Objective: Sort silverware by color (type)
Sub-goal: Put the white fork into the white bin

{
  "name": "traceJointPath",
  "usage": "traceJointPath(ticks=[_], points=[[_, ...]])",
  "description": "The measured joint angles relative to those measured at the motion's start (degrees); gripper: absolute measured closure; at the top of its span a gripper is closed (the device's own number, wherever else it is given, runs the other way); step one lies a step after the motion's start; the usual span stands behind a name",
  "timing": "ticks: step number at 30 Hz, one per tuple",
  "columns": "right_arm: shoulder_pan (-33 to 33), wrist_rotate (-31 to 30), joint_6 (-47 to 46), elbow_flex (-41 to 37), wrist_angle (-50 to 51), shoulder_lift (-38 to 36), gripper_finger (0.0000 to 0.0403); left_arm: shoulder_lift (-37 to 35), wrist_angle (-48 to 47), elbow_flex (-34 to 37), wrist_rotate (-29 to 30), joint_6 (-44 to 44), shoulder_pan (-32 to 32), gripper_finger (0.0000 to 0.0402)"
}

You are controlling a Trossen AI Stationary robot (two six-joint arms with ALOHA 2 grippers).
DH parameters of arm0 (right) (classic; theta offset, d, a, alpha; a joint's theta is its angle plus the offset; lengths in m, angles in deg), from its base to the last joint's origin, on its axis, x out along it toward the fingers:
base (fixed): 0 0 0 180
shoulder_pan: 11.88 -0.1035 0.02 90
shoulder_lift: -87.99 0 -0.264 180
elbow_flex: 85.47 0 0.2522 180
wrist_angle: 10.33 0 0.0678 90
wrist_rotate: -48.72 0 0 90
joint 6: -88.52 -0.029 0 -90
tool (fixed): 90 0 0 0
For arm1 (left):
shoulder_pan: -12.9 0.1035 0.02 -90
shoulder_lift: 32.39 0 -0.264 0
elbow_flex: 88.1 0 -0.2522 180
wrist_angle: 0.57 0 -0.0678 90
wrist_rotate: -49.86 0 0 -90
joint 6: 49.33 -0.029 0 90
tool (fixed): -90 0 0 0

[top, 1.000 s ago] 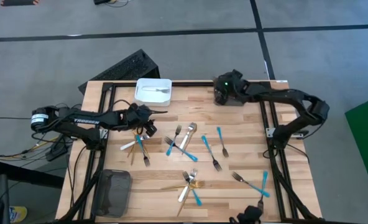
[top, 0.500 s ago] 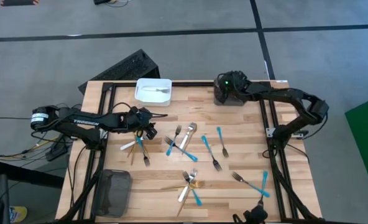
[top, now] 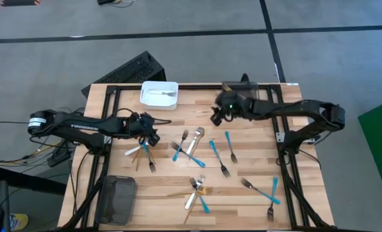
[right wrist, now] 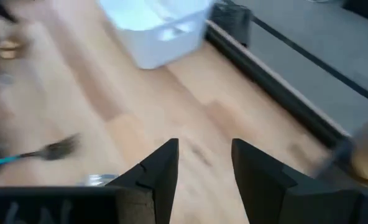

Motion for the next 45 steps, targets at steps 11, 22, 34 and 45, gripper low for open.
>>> traceJointPath(ticks=[11, 22, 34, 45], points=[[-10.99, 0.47, -4.42, -2.11, -8.43, -0.02, 0.0229, -5.61, -7.7, -1.98, 0.61, 2.72, -8.94, 0.0233], [-16.56, 10.18, -5.47, -16.52, -46.44, -0.02, 0.023, -5.19, -11.09, -1.96, 0.61, 2.84, -13.22, 0.0233], [-18.65, 0.96, -5.94, -16.57, -48.94, 1.03, 0.023, 2.92, 1.15, -1.89, -2.2, -6.98, -11.47, 0.0233], [-19.74, -6.22, -5.45, -16.59, -47.57, 1.07, 0.023, 10.34, -3.14, -1.87, -7.92, -8.57, -7.56, 0.0233]])
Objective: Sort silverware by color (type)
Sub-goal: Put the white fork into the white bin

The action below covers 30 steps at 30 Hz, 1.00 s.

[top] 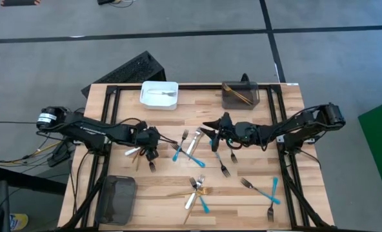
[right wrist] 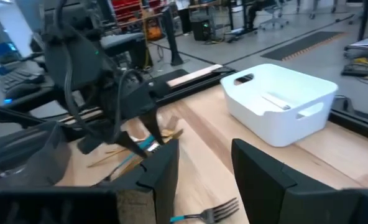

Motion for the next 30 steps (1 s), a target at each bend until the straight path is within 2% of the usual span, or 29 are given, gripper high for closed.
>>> traceJointPath(ticks=[8, 18, 21, 25, 30], points=[[0.21, 0.02, 0.11, 0.0, -0.02, 0.0, 0.023, 0.69, -5.28, 0.0, -0.65, -0.06, 2.09, 0.0233], [1.72, 0.11, 0.09, 0.0, -0.92, 0.0, 0.023, 4.36, -4.81, 0.87, -2.08, -2.54, 4.13, 0.0236], [1.49, 0.41, 0.09, 0.0, -1.05, 0.0, 0.023, 4.6, -4.91, 0.55, -2.07, -2.49, 4.08, 0.0263], [1.06, 0.48, 0.09, 0.0, -0.98, 0.0, 0.023, 3.64, -4.95, 0.17, -1.98, -2.49, 3.71, 0.0324], [0.78, 0.49, 0.09, 0.0, -0.99, 0.0, 0.023, 1.48, -5.17, -0.97, -1.69, -3.19, 3.67, 0.0326]])
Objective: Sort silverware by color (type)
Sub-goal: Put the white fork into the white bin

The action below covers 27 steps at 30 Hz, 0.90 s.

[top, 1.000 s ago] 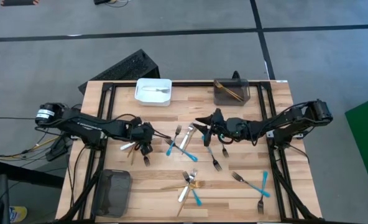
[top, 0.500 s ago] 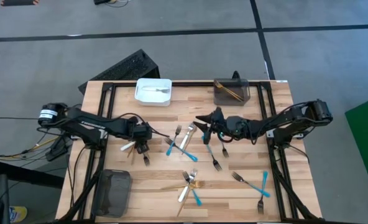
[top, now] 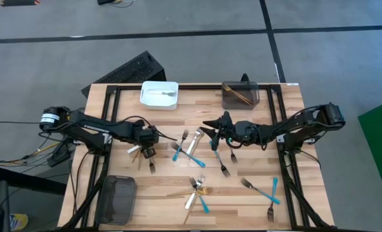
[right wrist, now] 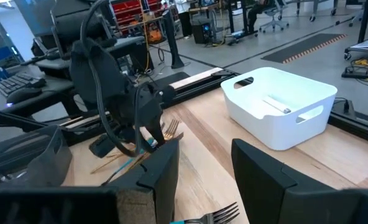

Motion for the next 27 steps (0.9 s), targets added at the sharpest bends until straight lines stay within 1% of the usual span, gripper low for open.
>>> traceJointPath(ticks=[5, 10, 18, 23, 27], points=[[0.01, -0.02, -0.01, 0.0, -0.03, 0.0, 0.023, -3.67, 0.08, -1.14, 0.02, -0.18, -0.01, 0.0325], [0.01, -0.02, -0.02, 0.0, 0.0, 0.0, 0.023, -9.13, 0.03, -1.28, 1.23, -0.62, -0.01, 0.0312], [0.01, -0.04, -0.02, 0.0, 0.18, 0.0, 0.023, -16.98, 0.2, -1.31, 4.18, -1.24, -0.01, 0.0323], [0.01, -0.04, 0.24, 0.0, 2.41, -0.02, 0.0236, -19.24, 0.22, -1.31, 5.4, -1.25, -0.01, 0.0318], [0.01, -0.06, 1.67, 0.0, 2.75, -0.02, 0.0241, -19.12, 2.29, -1.31, 10.13, -3.28, 0.77, 0.0319]])
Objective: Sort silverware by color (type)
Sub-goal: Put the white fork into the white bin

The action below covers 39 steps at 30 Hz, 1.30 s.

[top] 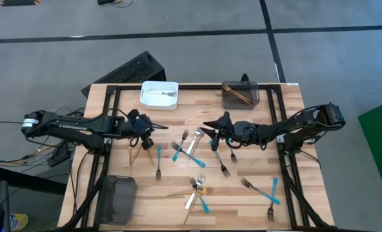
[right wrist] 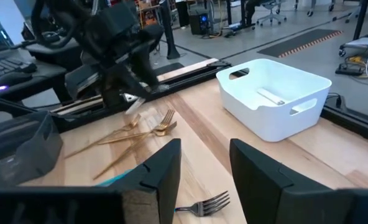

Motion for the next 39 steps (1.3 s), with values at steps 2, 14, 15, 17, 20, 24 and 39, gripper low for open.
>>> traceJointPath(ticks=[2, 14, 15, 17, 20, 24, 39], points=[[0.26, 0.0, 1.31, 0.0, -0.16, 0.0, 0.0243, 0.89, 4.24, 0.0, 0.12, -3.94, 2.08, 0.0319], [3.15, 1.4, 3.35, 0.0, 0.25, -0.15, 0.0244, 11.85, 22.08, -7.51, -11.92, -35.79, 27.32, 0.0319], [3.15, 1.42, 3.38, 0.0, 0.36, -0.15, 0.0244, 13.09, 22.13, -8.91, -12.17, -37.67, 28.78, 0.0319], [3.15, 1.42, 3.43, 0.0, 0.45, -0.15, 0.0244, 15.86, 22.2, -11.5, -13.9, -41.46, 31.24, 0.0319], [3.15, 1.42, 3.45, 0.0, 1.02, -0.15, 0.0244, 20.2, 22.29, -14.23, -16.75, -45.38, 33.7, 0.0319], [2.8, 1.41, 3.34, 0.0, 2.38, -0.15, 0.0244, 25.67, 22.25, -16.69, -16.85, -49.63, 35.49, 0.0306], [1.81, 1.33, 1.27, 0.0, 4.27, -0.15, 0.0244, 29.11, 20.71, -17.14, -14.18, -45.66, 38.92, 0.0235]])
